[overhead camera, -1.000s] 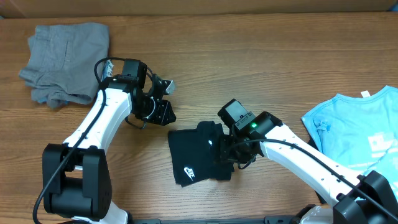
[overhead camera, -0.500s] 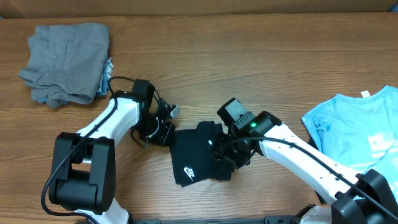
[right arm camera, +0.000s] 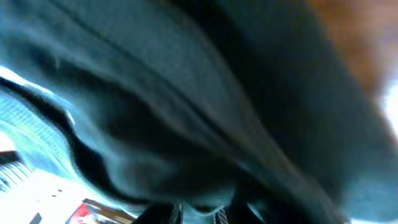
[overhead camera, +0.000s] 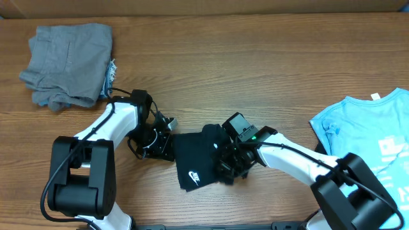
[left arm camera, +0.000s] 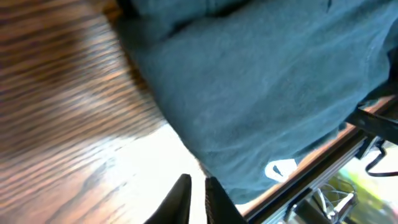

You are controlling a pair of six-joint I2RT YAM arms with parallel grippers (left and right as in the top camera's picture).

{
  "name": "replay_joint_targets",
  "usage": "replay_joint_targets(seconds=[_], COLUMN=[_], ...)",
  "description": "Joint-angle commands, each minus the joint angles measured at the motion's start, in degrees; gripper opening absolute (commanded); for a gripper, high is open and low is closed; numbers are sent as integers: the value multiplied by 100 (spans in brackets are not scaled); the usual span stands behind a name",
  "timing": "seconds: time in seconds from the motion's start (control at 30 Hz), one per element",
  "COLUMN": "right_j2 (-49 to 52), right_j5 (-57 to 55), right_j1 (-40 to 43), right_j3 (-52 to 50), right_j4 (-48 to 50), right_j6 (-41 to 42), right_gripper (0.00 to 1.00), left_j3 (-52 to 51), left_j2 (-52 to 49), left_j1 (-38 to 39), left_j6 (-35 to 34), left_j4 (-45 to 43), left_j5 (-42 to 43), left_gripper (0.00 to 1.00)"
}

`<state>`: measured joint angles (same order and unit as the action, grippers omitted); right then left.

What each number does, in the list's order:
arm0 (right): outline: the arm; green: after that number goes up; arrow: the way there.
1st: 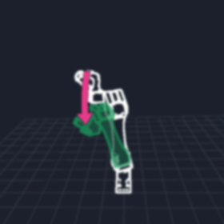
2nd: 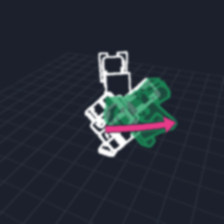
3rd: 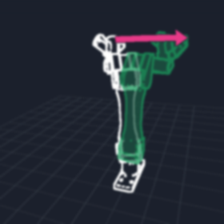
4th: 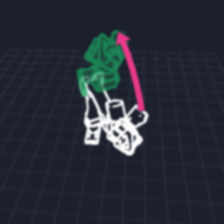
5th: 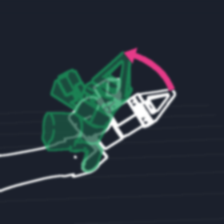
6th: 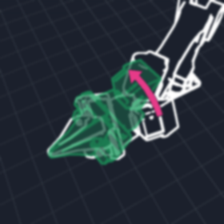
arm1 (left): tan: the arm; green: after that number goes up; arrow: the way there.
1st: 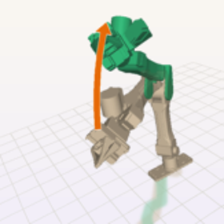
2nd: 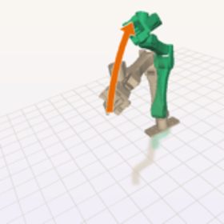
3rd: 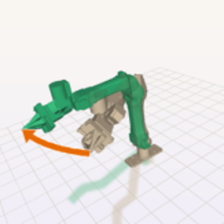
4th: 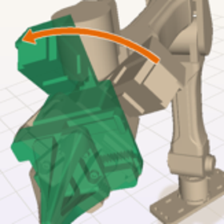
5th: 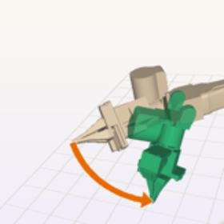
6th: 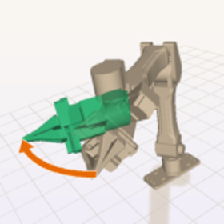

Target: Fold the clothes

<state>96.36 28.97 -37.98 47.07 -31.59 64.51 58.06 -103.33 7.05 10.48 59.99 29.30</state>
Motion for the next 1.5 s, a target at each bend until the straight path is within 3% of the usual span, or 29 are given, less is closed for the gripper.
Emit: replay_joint_targets(seconds=[0.0,0.1,0.23,0.4,0.5,0.67,0.77,0.83,1.03,1.27,1.47], right_j2=[339,719,743,737,715,706,706,706,671,417,402], right_j5=[48,11,-343,-380,-278,-238,-610,-1384,-2293,-1814,-1084], right_j1=[24,560,1364,2140,2332,2317,2260,2262,2470,2752,2743], right_j3=[-20,-20,39,422,767,1305,1445,1451,1451,1451,1451], right_j4=[629,901,1043,1574,1207,24,-787,-1467,-2166,-2188,-2144], right_j6=[546,756,306,-1626,-2684,-3602,-3620,-3174,-2806,-2977,-3606], right_gripper=[18,17,13,10,10,11,11,11,9,14,16], left_j3=[354,710,964,1025,1025,1025,1025,1025,1025,1025,1025], left_j2=[-79,-79,-79,-81,-81,-81,-81,-81,-83,-127,-525], left_j1=[-81,-81,-81,-81,-57,-7,55,138,459,942,1023], left_j6=[-44,-44,-44,-125,-205,-278,-490,-678,-949,-1200,-1187], left_j4=[127,328,358,13,-199,-730,-1207,-1661,-2793,-3591,-4205], left_j5=[251,249,227,227,236,297,431,483,417,-1366,-1598], left_gripper=[17,27,38,49,52,56,57,60,64,67,65])
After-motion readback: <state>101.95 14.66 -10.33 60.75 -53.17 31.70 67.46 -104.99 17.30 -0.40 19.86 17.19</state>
